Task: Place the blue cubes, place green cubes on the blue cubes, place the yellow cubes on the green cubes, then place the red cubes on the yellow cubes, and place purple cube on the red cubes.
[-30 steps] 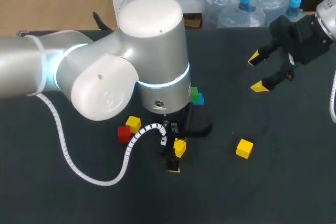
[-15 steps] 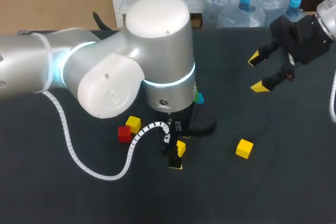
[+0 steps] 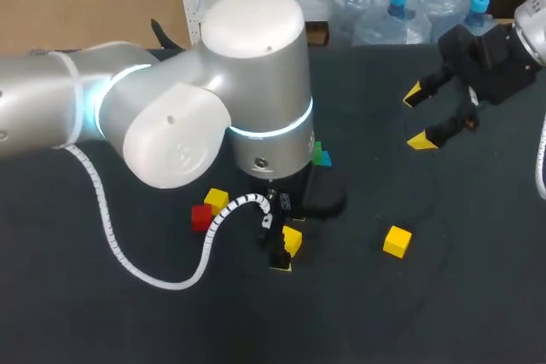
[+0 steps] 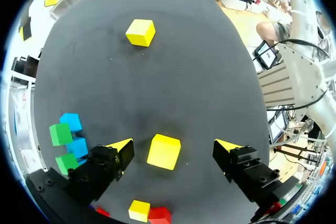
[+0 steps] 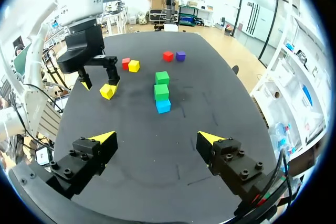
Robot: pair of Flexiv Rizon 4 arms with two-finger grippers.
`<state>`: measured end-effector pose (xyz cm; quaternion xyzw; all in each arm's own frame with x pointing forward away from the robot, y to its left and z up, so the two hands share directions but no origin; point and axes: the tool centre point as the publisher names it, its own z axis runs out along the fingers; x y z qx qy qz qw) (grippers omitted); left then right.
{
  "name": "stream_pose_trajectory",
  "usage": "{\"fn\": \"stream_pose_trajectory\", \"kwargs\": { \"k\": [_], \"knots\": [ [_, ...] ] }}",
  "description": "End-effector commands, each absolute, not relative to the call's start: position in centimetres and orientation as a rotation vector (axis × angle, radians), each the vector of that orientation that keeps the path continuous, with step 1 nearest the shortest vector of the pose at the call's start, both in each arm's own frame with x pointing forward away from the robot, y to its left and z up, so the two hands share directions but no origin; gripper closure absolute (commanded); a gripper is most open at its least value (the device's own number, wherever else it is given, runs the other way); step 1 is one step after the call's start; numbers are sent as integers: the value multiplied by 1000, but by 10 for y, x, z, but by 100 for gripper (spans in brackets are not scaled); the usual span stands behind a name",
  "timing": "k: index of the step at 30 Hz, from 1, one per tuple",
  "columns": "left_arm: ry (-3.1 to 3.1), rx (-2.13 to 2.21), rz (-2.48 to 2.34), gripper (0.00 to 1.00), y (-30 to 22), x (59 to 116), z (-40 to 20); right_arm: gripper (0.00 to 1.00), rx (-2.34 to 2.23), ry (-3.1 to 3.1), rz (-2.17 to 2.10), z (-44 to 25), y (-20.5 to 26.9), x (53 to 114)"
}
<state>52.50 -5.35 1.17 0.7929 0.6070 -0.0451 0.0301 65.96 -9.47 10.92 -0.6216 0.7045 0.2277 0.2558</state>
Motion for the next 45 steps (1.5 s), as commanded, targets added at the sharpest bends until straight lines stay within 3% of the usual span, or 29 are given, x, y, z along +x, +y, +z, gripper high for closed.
{"fn": "stream_pose_trajectory", "kwargs": {
  "k": [1, 13, 14, 15, 16, 17, 18, 20, 28, 29, 30, 45],
  "knots": [
    [1868, 2456, -146, 0, -56, 530, 8, 0, -1687, 1910, 619, 109, -95, 660],
    [1876, 2466, -150, 0, -57, 528, 3, 0, -1687, 1910, 619, 109, -95, 660],
    [1875, 2463, -152, 4, -57, 527, 2, 0, -1687, 1910, 619, 109, -95, 660],
    [1874, 2463, -153, 20, -57, 527, 1, 0, -1687, 1910, 619, 109, -95, 660],
    [1874, 2464, -154, 48, -57, 526, 0, 0, -1687, 1910, 619, 109, -95, 660],
    [1876, 2462, -159, 56, -57, 526, -1, 0, -1687, 1910, 619, 109, -95, 660],
    [1877, 2462, -162, 77, -57, 525, -2, 0, -1687, 1910, 619, 109, -95, 660],
    [1873, 2462, -163, 100, -57, 524, -3, 0, -1687, 1910, 619, 109, -95, 660],
    [1859, 2461, -160, 100, -57, 524, -1, 0, -1687, 1910, 619, 109, -95, 660],
    [1865, 2457, -155, 74, -57, 524, 0, 0, -1687, 1910, 619, 109, -95, 660],
    [1876, 2448, -157, 0, -57, 525, 1, 0, -1687, 1910, 619, 109, -95, 660],
    [1860, 2489, -123, 0, -48, 529, -2, 0, -1687, 1910, 619, 109, -95, 660]
  ]
}}
